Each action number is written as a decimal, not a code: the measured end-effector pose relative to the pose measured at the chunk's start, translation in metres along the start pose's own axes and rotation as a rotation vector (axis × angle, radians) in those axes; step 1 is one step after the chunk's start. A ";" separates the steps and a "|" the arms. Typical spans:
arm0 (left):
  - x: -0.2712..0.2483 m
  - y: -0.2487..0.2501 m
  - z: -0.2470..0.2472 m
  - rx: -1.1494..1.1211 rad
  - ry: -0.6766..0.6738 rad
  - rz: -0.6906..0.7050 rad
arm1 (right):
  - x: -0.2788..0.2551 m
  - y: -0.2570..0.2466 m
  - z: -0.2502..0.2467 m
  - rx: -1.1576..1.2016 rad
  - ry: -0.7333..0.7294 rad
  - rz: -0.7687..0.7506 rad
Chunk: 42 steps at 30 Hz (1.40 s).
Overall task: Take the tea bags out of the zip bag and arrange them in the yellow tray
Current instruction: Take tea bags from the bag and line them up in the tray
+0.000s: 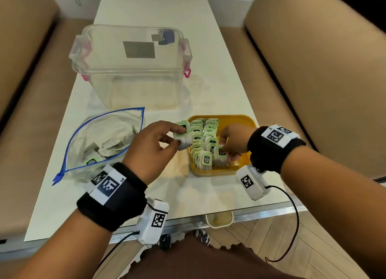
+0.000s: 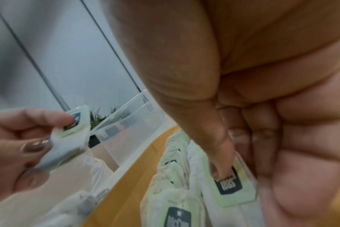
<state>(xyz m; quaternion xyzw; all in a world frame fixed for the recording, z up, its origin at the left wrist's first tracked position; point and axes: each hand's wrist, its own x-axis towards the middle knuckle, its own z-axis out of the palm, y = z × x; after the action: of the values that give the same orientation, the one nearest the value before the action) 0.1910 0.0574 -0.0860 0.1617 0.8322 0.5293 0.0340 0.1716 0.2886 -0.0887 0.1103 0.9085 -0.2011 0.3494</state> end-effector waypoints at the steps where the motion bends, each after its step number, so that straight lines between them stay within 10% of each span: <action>1: -0.001 0.000 -0.001 -0.003 0.003 -0.003 | 0.001 -0.001 -0.002 0.024 -0.018 0.007; 11: -0.002 -0.003 -0.004 -0.012 -0.005 -0.013 | 0.005 -0.012 0.002 0.142 -0.070 0.059; 19: 0.003 -0.003 0.004 -0.103 -0.049 -0.055 | -0.014 -0.011 -0.016 -0.125 0.164 -0.033; 26: 0.014 0.002 0.024 -0.146 -0.111 -0.059 | -0.051 -0.028 -0.033 0.341 0.119 -0.328; 42: 0.022 -0.022 0.047 0.239 -0.111 -0.135 | -0.026 0.008 -0.001 -0.252 -0.093 -0.171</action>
<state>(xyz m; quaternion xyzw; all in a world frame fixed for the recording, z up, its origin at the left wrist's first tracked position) 0.1756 0.0969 -0.1240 0.1375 0.8950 0.4133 0.0962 0.1923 0.2951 -0.0728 -0.0213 0.9155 -0.1196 0.3836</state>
